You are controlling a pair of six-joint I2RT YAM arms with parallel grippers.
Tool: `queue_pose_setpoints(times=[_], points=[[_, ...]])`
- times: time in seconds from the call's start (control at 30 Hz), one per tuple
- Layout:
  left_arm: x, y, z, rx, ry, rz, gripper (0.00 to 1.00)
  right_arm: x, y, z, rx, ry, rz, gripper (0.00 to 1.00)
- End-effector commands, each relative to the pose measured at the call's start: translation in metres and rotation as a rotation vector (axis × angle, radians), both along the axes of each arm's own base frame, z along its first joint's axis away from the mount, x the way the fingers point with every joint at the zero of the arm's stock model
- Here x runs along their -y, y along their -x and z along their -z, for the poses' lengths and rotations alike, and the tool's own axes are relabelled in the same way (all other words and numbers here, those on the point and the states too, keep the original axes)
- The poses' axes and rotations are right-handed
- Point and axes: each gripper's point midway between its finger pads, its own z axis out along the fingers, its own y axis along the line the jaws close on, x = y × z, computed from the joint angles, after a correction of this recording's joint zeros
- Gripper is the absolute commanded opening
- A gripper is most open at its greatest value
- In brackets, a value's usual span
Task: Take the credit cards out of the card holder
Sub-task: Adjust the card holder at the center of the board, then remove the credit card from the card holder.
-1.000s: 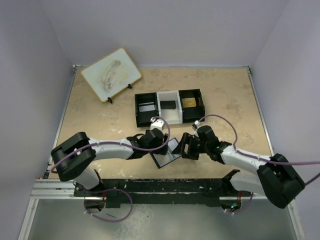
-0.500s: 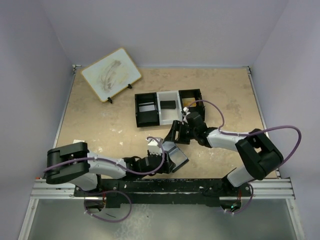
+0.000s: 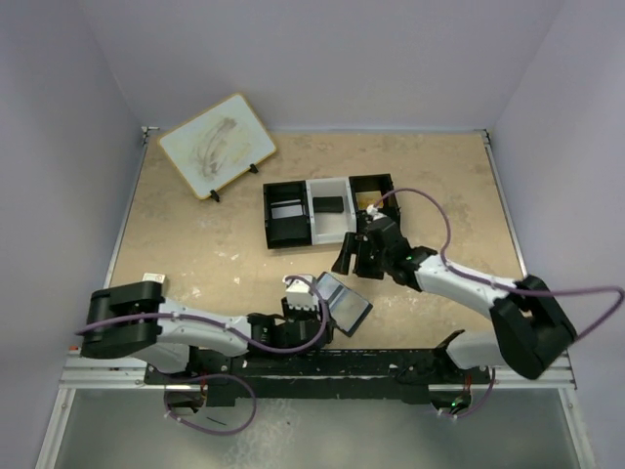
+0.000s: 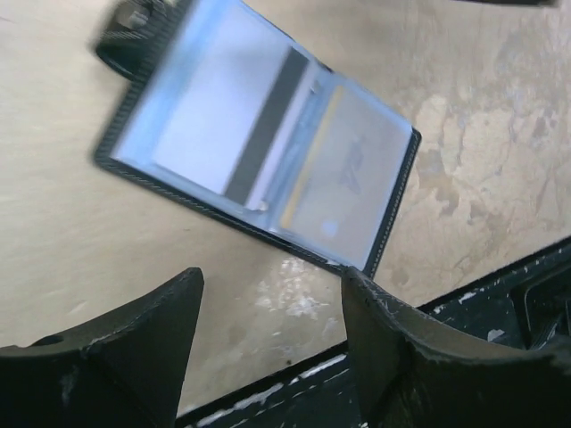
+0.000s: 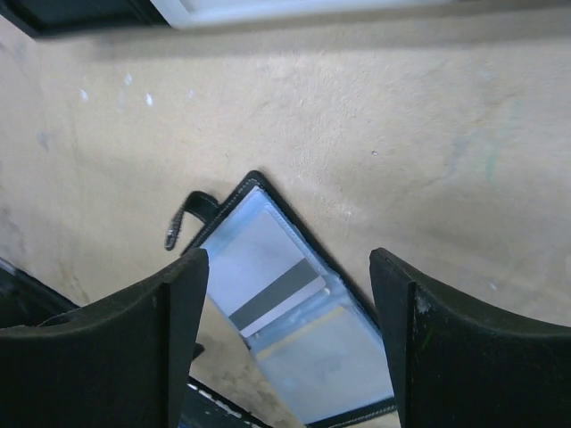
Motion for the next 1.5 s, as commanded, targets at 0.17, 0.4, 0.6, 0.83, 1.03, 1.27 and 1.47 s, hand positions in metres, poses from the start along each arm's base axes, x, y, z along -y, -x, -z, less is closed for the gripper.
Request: queue_pose_setpoints(times=[0.17,0.4,0.6,0.83,1.03,1.27,1.47], points=[[-0.072,-0.033,-0.045,0.16,-0.074,-0.18,0.62,0.009,0.011,-0.045,0.105,-0.223,0.15,0.59],[-0.075,-0.057,-0.049,0.106,-0.04,-0.182,0.61,-0.016,0.041,-0.035,0.0,-0.482,0.094,0.36],[-0.062,-0.066,-0.063,0.12,-0.037,-0.153,0.61,-0.02,0.044,-0.022,-0.033,-0.477,0.092,0.34],[-0.043,-0.074,-0.056,0.076,-0.078,-0.1,0.58,-0.019,0.046,0.008,-0.105,-0.442,0.12,0.24],[-0.026,-0.079,-0.06,0.066,-0.065,-0.043,0.55,-0.006,0.055,0.029,-0.138,-0.411,0.179,0.24],[-0.007,-0.082,-0.057,0.062,-0.103,0.04,0.54,0.001,0.057,0.036,-0.147,-0.368,0.198,0.28],[0.001,-0.082,-0.029,0.016,-0.223,0.082,0.46,0.004,0.057,0.041,-0.153,-0.375,0.229,0.27]])
